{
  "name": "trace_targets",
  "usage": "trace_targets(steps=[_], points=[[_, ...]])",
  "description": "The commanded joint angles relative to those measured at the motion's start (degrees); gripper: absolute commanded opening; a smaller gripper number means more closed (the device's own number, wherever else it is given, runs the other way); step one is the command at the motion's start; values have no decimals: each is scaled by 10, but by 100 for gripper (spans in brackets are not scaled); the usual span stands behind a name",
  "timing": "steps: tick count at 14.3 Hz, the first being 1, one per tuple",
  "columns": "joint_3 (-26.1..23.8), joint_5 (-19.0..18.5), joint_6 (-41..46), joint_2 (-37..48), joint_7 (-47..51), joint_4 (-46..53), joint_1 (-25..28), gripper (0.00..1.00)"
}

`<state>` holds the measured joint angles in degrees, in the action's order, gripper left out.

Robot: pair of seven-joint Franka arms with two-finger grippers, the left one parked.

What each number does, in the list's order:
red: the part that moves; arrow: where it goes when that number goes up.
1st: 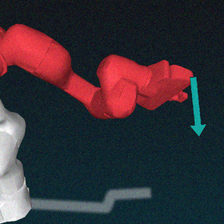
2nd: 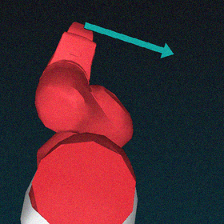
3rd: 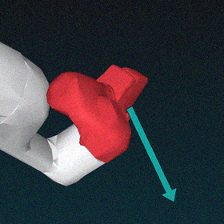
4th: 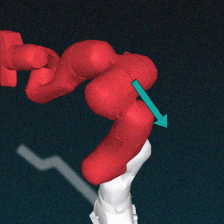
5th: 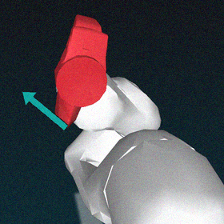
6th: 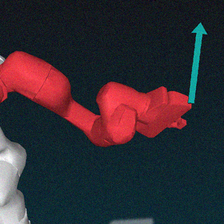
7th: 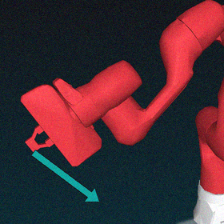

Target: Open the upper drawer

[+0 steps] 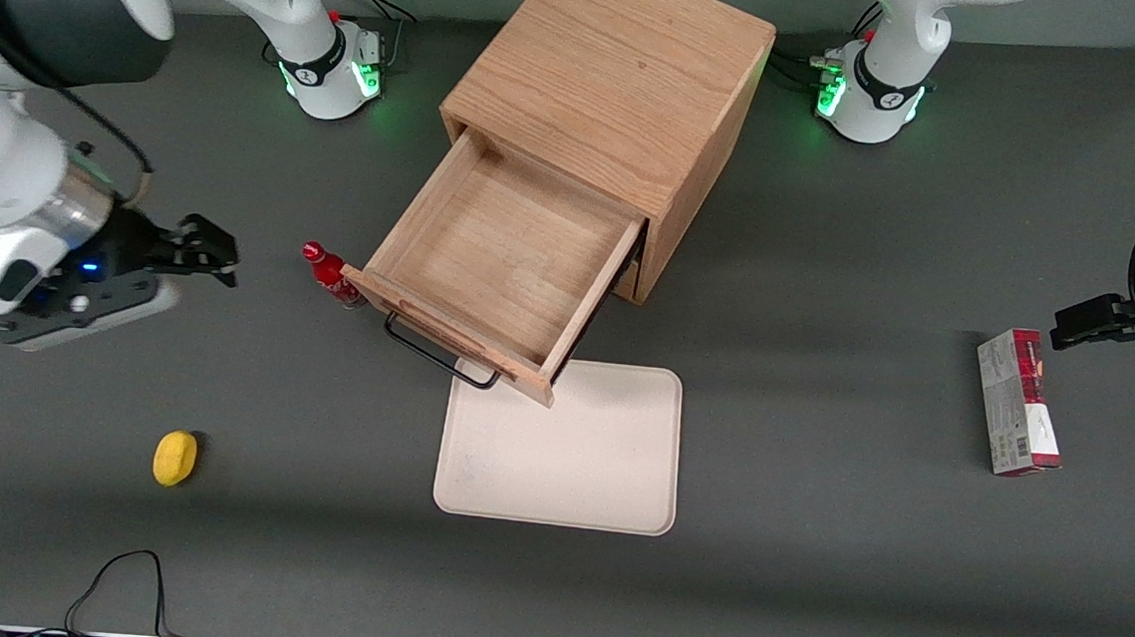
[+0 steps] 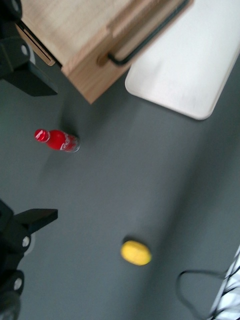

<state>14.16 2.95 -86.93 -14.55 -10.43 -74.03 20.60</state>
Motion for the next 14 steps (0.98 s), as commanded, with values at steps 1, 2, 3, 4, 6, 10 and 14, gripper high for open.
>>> trace_targets(steps=[1, 2, 3, 4, 6, 10, 14], points=[[-46, -4, -46, 82, 31, -111, -69, 100], [-61, -5, -52, 95, 31, -127, -96, 100], [-70, -4, -53, 103, 31, -139, -123, 100], [-80, -4, -53, 111, 25, -151, -143, 100], [-96, -5, -64, 128, 25, -177, -179, 100], [-98, -9, -88, 132, 30, -190, -194, 100], [-98, -31, -88, 117, 31, -176, -193, 100]])
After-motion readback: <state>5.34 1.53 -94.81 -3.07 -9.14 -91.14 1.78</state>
